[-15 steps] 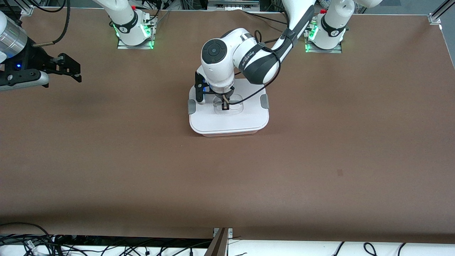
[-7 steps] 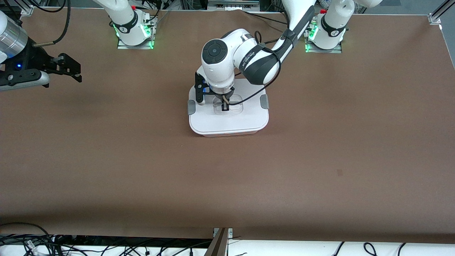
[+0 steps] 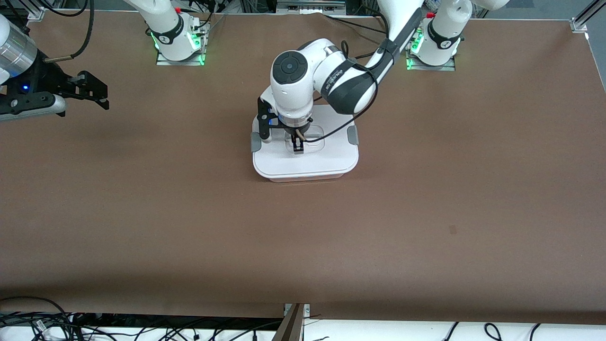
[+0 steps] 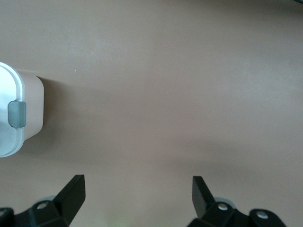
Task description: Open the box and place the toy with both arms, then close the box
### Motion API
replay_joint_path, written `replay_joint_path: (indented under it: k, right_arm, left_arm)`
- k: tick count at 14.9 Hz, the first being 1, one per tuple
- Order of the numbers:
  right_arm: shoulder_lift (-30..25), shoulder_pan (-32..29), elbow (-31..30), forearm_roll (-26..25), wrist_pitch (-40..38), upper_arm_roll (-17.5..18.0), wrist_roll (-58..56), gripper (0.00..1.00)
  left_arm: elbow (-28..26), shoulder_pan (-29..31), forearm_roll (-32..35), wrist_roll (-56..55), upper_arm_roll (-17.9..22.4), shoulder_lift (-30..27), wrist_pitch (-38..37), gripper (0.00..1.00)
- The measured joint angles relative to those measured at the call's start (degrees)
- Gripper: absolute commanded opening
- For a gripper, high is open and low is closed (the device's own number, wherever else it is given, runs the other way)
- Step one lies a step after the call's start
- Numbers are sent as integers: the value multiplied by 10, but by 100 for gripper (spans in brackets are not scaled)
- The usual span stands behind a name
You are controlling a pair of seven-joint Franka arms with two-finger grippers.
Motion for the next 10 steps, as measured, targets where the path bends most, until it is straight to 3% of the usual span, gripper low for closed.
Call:
replay_joint_path:
  k: [10]
  right_arm:
    - [0, 0, 0, 0, 0, 0, 0, 100]
  left_arm:
    - [75, 248, -19, 3, 10, -8, -105, 100]
